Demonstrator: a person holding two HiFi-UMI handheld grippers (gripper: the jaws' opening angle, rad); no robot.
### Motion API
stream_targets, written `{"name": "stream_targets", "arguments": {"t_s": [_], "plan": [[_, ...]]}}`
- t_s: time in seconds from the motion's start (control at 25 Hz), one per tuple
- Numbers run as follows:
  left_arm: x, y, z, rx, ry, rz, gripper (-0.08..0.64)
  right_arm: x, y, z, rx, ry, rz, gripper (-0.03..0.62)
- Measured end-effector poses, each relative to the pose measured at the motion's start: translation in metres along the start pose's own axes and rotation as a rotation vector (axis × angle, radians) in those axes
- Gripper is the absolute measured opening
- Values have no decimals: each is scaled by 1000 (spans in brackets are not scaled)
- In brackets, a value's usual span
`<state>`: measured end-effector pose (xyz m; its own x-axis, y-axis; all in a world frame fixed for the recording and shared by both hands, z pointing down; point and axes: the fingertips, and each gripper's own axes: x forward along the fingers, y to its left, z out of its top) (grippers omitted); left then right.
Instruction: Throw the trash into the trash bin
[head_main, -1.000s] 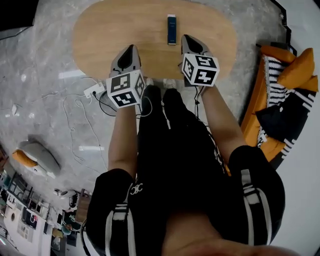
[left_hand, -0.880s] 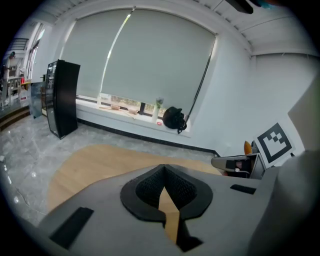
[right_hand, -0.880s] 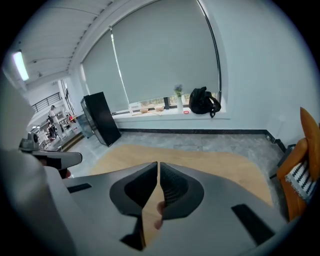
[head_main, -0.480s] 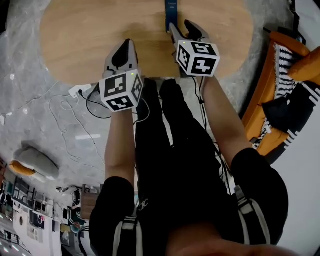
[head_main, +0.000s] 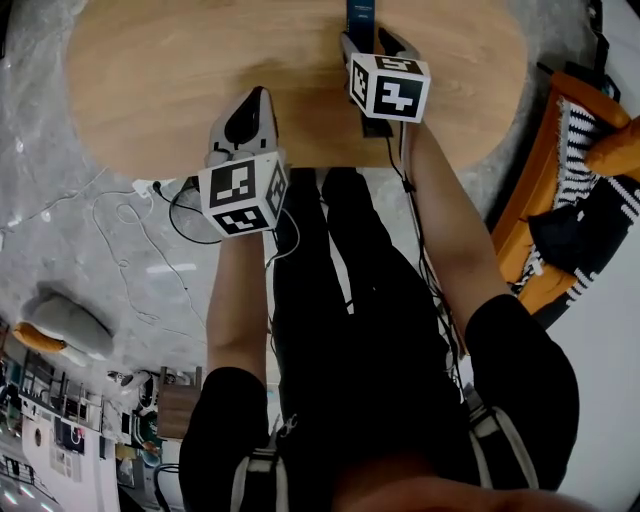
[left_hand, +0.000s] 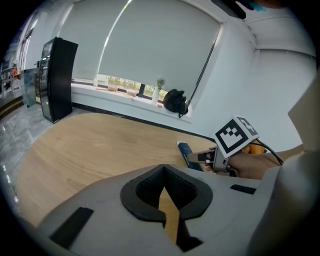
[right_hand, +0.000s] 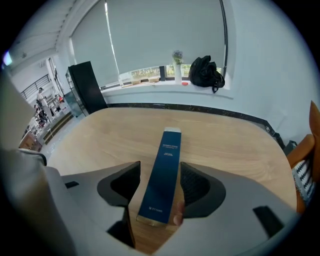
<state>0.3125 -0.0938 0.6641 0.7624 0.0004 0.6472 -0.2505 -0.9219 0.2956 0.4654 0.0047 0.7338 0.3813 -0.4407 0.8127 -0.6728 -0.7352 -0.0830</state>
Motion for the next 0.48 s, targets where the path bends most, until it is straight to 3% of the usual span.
{"name": "stream_targets", "arguments": {"t_s": [0.32, 0.48], "plan": [[3, 19, -7, -32, 8, 22, 8, 24, -8, 0, 21, 61, -40, 216], [2, 22, -8, -46, 4, 30, 8, 20, -12, 8, -7, 23, -76, 187]]}}
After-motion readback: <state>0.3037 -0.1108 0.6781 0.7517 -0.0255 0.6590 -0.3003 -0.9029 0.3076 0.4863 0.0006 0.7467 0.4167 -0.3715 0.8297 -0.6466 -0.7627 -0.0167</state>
